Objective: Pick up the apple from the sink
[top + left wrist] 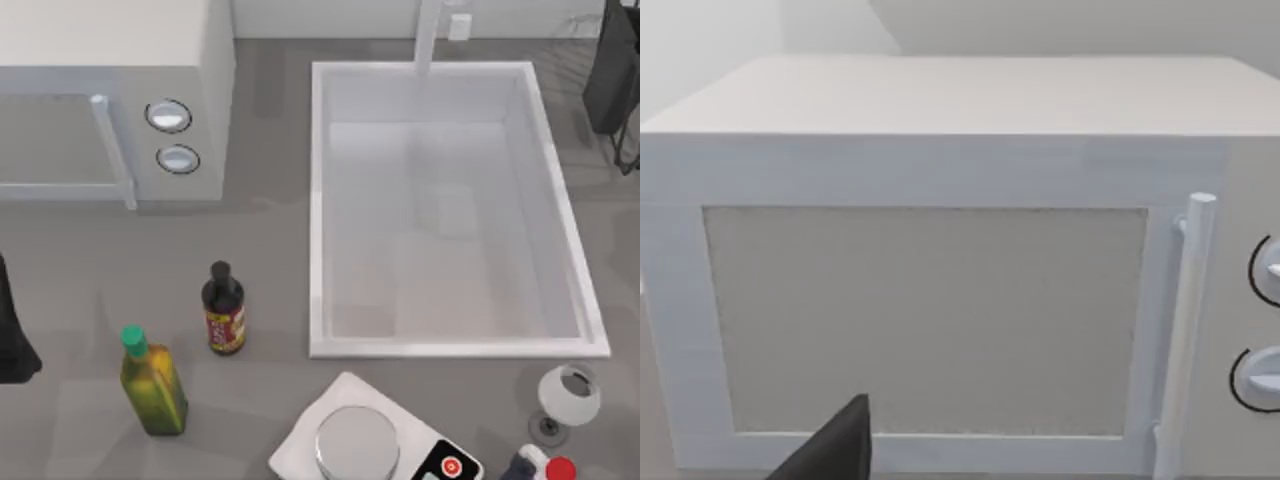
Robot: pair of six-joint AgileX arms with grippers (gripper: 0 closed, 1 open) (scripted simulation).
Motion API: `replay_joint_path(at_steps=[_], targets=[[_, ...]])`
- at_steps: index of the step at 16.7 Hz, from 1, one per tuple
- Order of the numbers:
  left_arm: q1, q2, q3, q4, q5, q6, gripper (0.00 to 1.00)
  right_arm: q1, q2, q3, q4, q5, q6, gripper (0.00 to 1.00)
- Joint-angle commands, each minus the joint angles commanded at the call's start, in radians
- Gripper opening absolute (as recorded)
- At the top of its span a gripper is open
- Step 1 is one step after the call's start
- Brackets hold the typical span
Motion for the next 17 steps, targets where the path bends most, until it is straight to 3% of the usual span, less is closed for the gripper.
replay_joint_path(at_steps=[4, 9, 17], targets=[[0.000, 0.000, 0.000, 0.000, 0.000, 0.000, 1.00, 0.001, 0.030, -0.137, 0.159, 0.000, 0.002, 0.00], [0.000, 0.000, 0.000, 0.000, 0.000, 0.000, 1.00, 0.001, 0.036, -0.153, 0.176, 0.000, 0.002, 0.00], [0.000, 0.000, 0.000, 0.000, 0.000, 0.000, 1.00, 0.001, 0.036, -0.153, 0.176, 0.000, 0.002, 0.60]])
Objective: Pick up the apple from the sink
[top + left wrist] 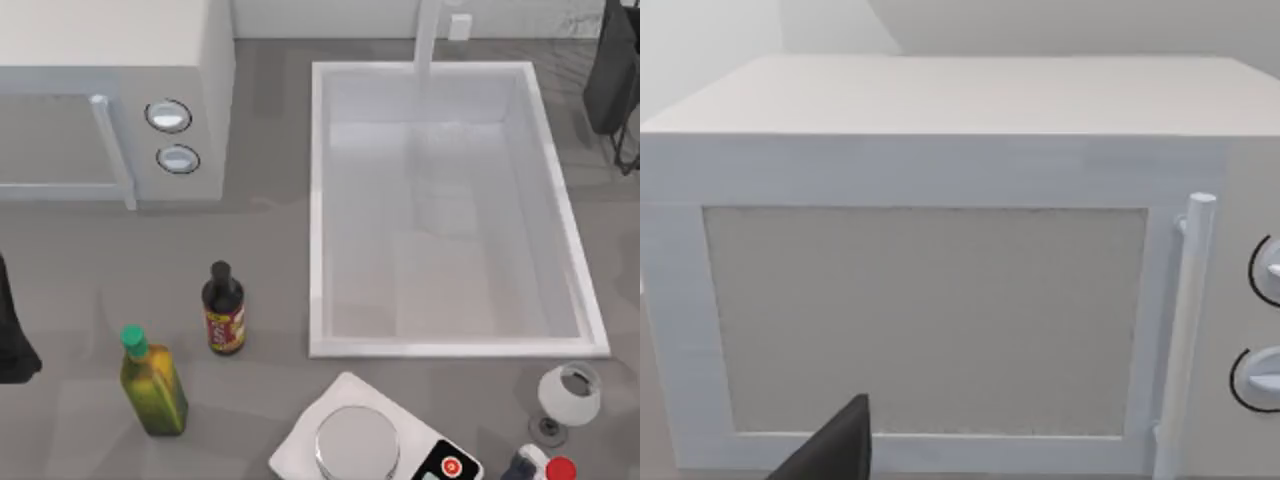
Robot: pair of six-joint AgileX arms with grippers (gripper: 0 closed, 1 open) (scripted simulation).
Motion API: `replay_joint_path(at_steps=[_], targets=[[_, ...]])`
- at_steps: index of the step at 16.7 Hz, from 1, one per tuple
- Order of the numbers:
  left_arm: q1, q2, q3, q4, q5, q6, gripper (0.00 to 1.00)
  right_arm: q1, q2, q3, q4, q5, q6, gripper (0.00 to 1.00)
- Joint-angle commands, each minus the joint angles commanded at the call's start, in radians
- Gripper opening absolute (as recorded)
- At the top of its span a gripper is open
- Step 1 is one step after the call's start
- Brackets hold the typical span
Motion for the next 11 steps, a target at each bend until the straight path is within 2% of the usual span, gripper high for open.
replay_joint_path(at_steps=[5, 11], targets=[[0.000, 0.000, 0.000, 0.000, 0.000, 0.000, 1.00, 0.000, 0.000, 0.000, 0.000, 0.000, 0.000, 0.98], [0.000, 0.000, 0.000, 0.000, 0.000, 0.000, 1.00, 0.000, 0.000, 0.000, 0.000, 0.000, 0.000, 1.00]])
